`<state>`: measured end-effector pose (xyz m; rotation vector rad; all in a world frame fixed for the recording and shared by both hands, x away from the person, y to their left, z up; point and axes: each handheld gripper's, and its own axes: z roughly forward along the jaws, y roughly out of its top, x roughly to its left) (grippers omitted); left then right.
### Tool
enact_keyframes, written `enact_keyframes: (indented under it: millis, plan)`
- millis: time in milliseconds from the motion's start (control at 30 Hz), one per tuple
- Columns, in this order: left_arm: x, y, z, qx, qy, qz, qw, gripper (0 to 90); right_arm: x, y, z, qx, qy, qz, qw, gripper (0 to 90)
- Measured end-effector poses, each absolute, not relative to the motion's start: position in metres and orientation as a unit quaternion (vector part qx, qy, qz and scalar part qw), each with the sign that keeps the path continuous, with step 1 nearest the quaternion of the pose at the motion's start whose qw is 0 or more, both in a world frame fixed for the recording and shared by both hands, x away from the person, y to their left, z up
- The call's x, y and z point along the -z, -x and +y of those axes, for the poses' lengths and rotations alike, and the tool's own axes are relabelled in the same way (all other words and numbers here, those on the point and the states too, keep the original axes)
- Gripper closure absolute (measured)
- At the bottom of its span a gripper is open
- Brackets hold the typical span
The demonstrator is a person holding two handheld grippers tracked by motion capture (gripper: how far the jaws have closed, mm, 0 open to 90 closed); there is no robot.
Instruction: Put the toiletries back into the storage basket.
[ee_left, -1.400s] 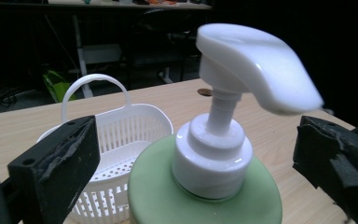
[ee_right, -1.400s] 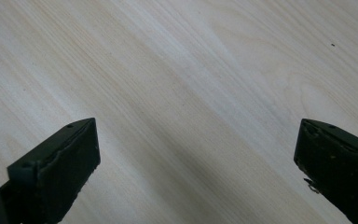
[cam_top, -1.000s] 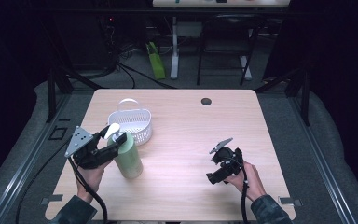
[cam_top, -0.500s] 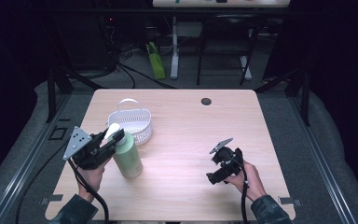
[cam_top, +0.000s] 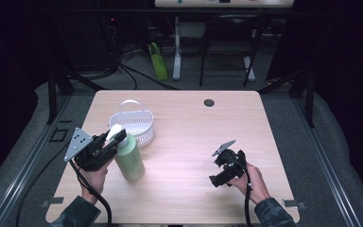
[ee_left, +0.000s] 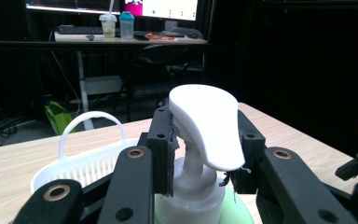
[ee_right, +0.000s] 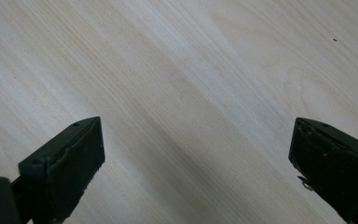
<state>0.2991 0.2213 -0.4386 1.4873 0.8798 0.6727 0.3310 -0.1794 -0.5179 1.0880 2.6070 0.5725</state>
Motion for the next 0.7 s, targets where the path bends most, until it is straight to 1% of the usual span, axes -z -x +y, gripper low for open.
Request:
enact_keyframes:
  millis: [233, 400, 700]
  plan:
    - [0.4367, -0.3008, 0.219, -0.291, -0.644, 0.377, 0.599, 66.5, 0.5178, -0.3309, -0.1793, -0.197, -0.375, 0.897, 0.13, 3.3]
    - [0.4333, -0.301, 0.2197, -0.287, -0.638, 0.378, 0.606, 66.5, 0.5179, -0.3305, -0.1794, -0.195, -0.373, 0.897, 0.133, 3.8]
    - [0.4296, -0.3027, 0.219, -0.287, -0.648, 0.376, 0.597, 66.6, 0.5198, -0.3308, -0.1795, -0.188, -0.367, 0.901, 0.133, 3.8]
